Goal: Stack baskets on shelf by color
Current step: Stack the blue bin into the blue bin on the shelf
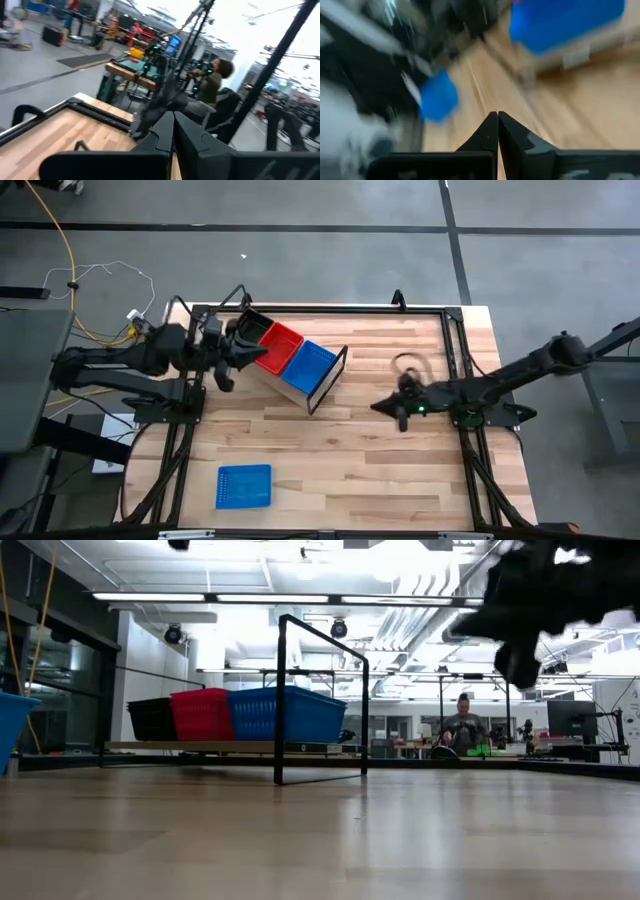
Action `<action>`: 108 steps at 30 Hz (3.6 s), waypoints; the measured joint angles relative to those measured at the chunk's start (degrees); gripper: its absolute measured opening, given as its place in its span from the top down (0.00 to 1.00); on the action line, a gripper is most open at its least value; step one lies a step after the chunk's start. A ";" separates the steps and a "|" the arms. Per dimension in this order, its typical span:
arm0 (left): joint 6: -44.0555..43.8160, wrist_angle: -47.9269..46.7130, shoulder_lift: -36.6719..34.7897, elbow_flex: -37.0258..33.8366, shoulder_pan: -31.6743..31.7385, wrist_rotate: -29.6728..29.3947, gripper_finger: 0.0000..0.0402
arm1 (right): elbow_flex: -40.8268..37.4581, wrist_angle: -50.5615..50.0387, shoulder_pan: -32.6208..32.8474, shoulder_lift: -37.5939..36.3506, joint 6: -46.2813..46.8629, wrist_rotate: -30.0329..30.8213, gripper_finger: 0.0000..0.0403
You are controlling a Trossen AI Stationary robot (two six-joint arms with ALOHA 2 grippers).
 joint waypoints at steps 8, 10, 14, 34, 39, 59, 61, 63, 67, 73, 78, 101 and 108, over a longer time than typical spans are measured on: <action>-5.07 24.16 0.09 -16.98 -7.20 -8.30 1.00 | 0.92 12.62 4.24 -6.02 -17.50 18.06 1.00; -6.03 27.68 0.05 -19.48 -8.30 -9.69 1.00 | 2.63 12.73 3.84 -6.02 -21.83 18.05 1.00; -6.07 27.47 0.03 -20.17 -9.27 -9.90 1.00 | 4.72 12.61 2.64 -5.99 -24.86 18.10 1.00; -33.55 -9.71 1.50 -4.30 -24.40 3.15 0.58 | 5.38 10.72 1.50 -5.95 -19.31 15.93 1.00; -50.41 -26.47 4.69 -4.37 -39.63 -3.07 0.53 | 5.38 9.88 1.52 -5.95 -19.23 15.13 1.00; -107.04 -36.23 31.86 -4.36 -64.79 -4.21 0.53 | 5.38 5.90 1.52 -5.93 -19.14 15.37 1.00; -107.62 -36.26 33.61 -4.34 -64.36 -3.45 0.53 | 5.38 5.86 1.48 -5.93 -18.37 15.37 1.00; -107.70 -35.84 34.73 -4.34 -63.74 -3.49 0.53 | 5.38 5.75 1.47 -5.93 -18.40 15.37 1.00; -108.06 -33.58 35.78 -4.34 -62.02 -3.93 0.53 | 5.38 5.67 1.47 -5.93 -18.37 15.72 1.00; -108.06 -33.07 36.74 -5.11 -60.45 -3.69 0.63 | 5.38 5.16 1.47 -5.92 -18.33 16.01 1.00; -103.67 -31.73 36.75 -6.11 -58.59 -2.96 0.88 | 5.38 5.18 1.47 -5.91 -18.36 16.07 1.00; -92.52 -40.85 -0.86 -5.17 -39.34 -68.61 1.00 | 5.38 4.57 1.47 -5.91 -18.33 17.13 1.00; -91.48 -23.70 9.58 -5.17 -24.21 -69.52 1.00 | 5.38 4.40 1.45 -5.91 -17.10 21.20 1.00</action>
